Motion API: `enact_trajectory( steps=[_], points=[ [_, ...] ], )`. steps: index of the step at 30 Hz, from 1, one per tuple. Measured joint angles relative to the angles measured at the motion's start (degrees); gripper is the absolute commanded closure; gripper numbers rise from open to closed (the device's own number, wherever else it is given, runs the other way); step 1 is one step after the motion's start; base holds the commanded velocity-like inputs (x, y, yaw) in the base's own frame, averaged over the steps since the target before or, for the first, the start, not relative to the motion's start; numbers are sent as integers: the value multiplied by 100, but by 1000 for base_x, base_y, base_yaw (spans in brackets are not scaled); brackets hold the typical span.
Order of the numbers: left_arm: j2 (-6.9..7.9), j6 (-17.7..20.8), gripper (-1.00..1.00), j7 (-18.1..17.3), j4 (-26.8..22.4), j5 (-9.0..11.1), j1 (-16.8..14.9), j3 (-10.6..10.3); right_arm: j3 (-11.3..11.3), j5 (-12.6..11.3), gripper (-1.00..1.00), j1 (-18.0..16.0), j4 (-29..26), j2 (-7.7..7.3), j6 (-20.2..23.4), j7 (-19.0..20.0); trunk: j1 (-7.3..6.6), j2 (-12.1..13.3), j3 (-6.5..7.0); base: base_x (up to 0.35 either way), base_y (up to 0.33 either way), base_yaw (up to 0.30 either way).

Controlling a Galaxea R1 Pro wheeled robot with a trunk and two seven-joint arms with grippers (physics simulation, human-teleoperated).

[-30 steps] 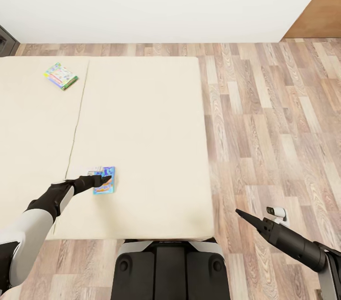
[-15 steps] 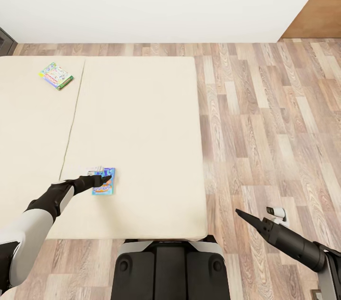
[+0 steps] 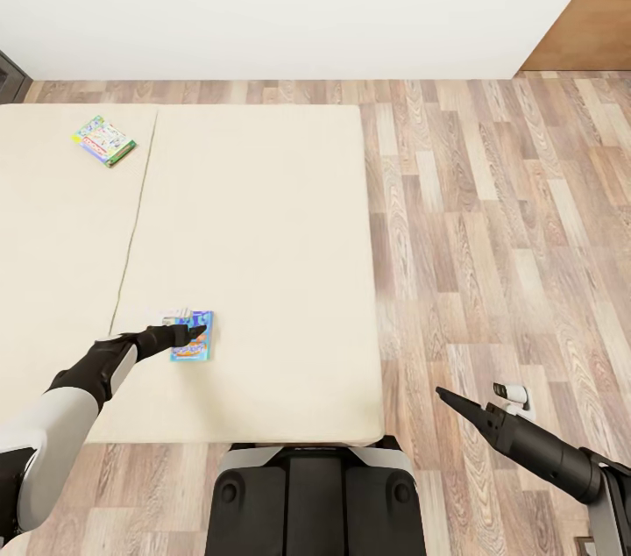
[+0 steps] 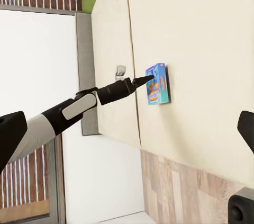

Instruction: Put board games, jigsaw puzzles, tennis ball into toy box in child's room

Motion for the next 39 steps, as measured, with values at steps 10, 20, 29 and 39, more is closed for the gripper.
enact_trajectory(
  steps=[10,20,29,39],
  points=[
    [0,1,-100,0,2,-2,-1,-1,-2,1,-100,1,1,0,1,-4,0,0,0,0,-140,0],
    [-5,1,-100,0,1,-3,0,-7,-2,1,-100,1,4,2,1,3,0,0,0,0,-182,0],
    [-2,2,-100,1,1,-3,0,-7,1,8,-100,0,4,9,1,5,0,0,0,0,-171,0],
    [0,2,-100,0,0,-2,0,-3,1,-4,-100,0,7,4,2,-83,0,0,0,0,-16,0]
  ],
)
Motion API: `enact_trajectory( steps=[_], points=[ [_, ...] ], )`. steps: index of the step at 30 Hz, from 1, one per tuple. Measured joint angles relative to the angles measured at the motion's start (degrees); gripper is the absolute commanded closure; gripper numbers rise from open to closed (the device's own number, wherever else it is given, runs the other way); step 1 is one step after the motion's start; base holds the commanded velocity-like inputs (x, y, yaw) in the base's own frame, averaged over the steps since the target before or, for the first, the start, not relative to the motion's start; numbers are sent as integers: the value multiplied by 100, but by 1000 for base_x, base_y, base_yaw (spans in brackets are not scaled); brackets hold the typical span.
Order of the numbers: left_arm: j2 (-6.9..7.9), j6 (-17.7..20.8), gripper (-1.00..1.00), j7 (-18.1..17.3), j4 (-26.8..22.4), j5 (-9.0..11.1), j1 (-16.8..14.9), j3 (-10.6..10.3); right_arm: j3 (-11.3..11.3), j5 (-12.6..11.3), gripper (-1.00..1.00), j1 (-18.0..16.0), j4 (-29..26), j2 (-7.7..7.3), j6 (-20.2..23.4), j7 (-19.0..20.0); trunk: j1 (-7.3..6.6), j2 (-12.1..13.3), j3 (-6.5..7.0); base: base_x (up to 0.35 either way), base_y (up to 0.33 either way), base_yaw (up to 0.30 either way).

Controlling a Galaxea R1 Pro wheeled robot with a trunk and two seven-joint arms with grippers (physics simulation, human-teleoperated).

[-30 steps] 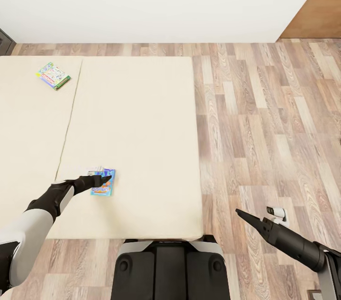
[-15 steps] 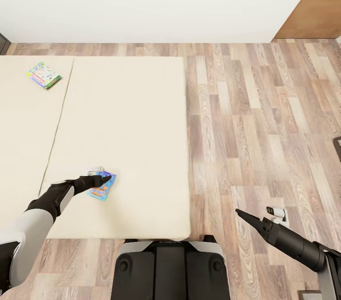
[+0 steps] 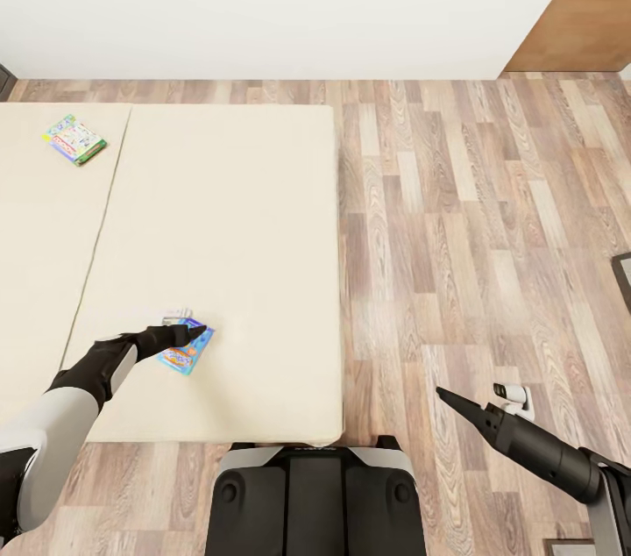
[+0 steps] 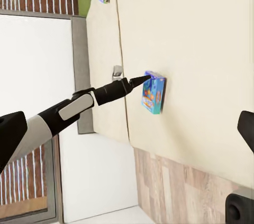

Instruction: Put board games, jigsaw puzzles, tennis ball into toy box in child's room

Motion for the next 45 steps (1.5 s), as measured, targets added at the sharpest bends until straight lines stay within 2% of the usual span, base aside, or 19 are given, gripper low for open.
enact_trajectory(
  steps=[17,29,45],
  points=[
    [23,37,-100,0,0,-6,0,-5,5,-12,-100,0,-3,-1,1,-78,0,0,0,0,0,0],
    [102,486,-100,-30,0,-25,0,-12,-2,-12,-100,0,0,-4,1,-78,0,0,0,0,0,0],
    [190,504,-100,-102,16,-58,0,-51,-2,-12,-100,0,0,-4,2,-78,0,0,0,0,0,0]
  ],
)
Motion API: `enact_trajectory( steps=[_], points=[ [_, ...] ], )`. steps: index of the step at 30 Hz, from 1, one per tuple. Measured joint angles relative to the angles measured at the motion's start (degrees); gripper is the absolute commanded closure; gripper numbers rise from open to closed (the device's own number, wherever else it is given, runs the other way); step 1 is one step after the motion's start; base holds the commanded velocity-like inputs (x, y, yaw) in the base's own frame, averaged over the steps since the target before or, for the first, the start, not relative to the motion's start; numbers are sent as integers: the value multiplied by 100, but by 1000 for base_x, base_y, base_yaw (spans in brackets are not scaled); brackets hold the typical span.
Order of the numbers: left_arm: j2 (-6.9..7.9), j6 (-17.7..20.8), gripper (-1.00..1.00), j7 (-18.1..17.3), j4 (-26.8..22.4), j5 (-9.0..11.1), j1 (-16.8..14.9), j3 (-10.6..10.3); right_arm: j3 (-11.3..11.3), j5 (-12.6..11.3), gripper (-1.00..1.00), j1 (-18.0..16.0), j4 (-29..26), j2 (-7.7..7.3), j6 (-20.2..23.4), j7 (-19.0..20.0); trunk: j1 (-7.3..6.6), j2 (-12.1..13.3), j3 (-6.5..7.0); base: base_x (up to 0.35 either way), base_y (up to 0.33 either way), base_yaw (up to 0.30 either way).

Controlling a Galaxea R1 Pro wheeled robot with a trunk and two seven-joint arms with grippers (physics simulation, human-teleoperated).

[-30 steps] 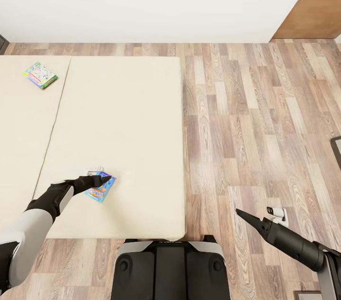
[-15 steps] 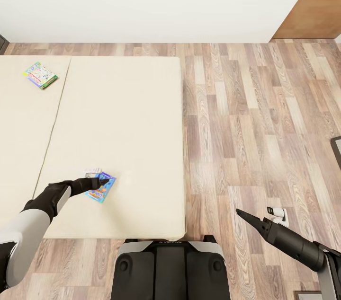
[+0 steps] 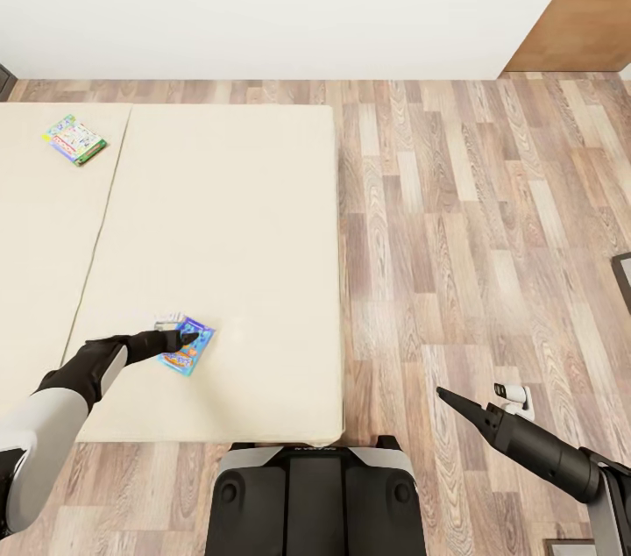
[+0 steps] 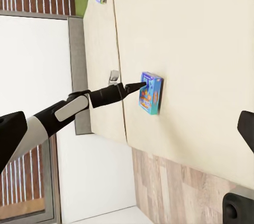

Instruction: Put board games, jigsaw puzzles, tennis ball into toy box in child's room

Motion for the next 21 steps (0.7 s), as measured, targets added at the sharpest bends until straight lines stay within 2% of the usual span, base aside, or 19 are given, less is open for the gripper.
enact_trajectory(
  steps=[4,13,21],
  points=[
    [3,5,-100,-21,14,3,0,-10,0,0,-100,0,1,0,0,0,0,0,0,0,0,0],
    [-8,29,-100,-547,49,-3,0,-24,0,0,-100,-1,-1,0,0,0,0,0,0,0,0,0],
    [-14,27,-100,-715,52,-3,0,-40,0,0,-100,0,-4,0,0,0,0,0,0,0,0,0]
  ],
)
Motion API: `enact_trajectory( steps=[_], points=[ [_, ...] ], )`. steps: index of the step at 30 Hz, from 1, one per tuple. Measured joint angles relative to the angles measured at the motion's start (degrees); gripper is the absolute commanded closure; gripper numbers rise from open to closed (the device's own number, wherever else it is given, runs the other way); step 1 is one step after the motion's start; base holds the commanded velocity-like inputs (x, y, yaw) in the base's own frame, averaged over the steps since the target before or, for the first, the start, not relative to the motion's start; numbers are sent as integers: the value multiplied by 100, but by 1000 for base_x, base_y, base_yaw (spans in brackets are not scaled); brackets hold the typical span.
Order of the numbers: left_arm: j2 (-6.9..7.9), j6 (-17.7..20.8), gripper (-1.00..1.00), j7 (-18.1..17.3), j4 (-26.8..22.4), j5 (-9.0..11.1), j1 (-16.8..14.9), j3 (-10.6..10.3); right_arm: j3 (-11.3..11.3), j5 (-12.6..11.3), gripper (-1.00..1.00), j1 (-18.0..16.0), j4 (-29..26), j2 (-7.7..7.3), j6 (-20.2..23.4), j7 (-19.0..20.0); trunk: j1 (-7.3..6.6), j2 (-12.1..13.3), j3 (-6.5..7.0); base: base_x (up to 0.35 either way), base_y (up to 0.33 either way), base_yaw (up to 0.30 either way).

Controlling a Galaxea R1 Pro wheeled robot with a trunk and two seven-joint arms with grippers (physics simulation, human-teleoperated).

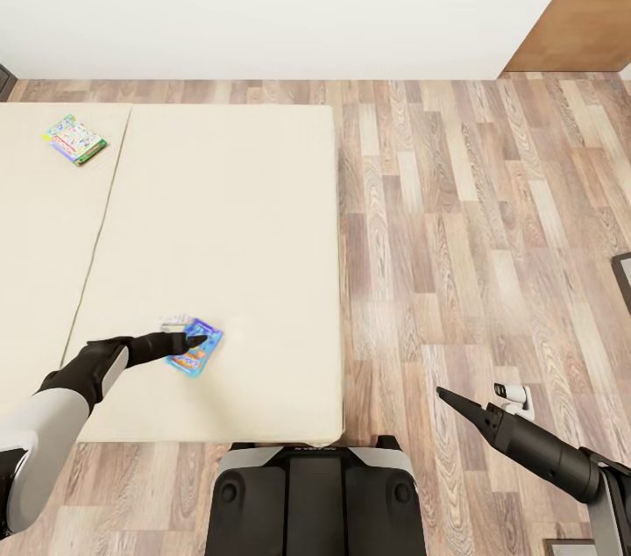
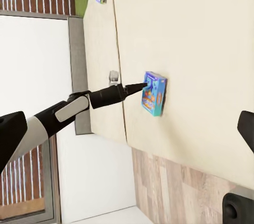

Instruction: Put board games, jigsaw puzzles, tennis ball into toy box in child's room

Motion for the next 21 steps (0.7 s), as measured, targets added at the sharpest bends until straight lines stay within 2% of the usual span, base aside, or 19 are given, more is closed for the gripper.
enact_trajectory(
  steps=[5,21],
  points=[
    [-13,6,-100,-482,4,0,0,-9,0,0,-100,0,2,0,0,0,0,0,0,0,0,0],
    [-57,12,-100,-611,119,0,0,18,0,0,-100,0,3,0,0,3,0,0,0,0,0,0]
  ],
)
